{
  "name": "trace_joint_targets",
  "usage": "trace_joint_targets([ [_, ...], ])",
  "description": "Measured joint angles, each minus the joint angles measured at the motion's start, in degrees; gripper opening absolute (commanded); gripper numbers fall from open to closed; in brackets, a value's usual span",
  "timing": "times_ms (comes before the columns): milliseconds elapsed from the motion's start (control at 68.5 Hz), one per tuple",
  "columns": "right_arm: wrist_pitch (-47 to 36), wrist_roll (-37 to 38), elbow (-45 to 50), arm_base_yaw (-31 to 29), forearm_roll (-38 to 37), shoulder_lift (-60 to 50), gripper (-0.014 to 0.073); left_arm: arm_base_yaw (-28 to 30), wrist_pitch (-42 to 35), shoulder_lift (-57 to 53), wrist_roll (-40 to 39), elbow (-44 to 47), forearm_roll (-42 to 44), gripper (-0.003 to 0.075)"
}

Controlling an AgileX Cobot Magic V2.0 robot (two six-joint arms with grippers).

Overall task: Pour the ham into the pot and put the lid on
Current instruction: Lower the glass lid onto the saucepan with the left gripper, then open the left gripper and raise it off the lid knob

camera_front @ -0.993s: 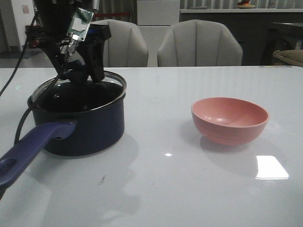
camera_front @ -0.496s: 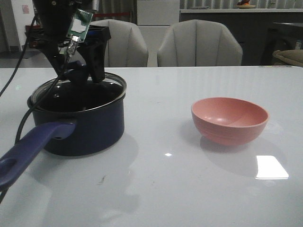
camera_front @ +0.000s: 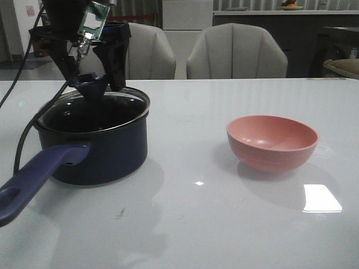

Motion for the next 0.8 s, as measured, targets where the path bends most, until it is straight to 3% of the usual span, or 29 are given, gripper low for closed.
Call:
trace_joint_targets([
  [482, 0.0, 0.0, 0.0, 0.0, 0.0, 0.0, 0.0147, 0.0, 0.13, -0.81, -0.12, -0.29, 0.71, 0.0586],
  [803, 0.0, 0.0, 0.0, 0.0, 0.0, 0.0, 0.0147, 0.0, 0.26, -11.9, -0.12, 2.24, 1.02, 0.0586],
])
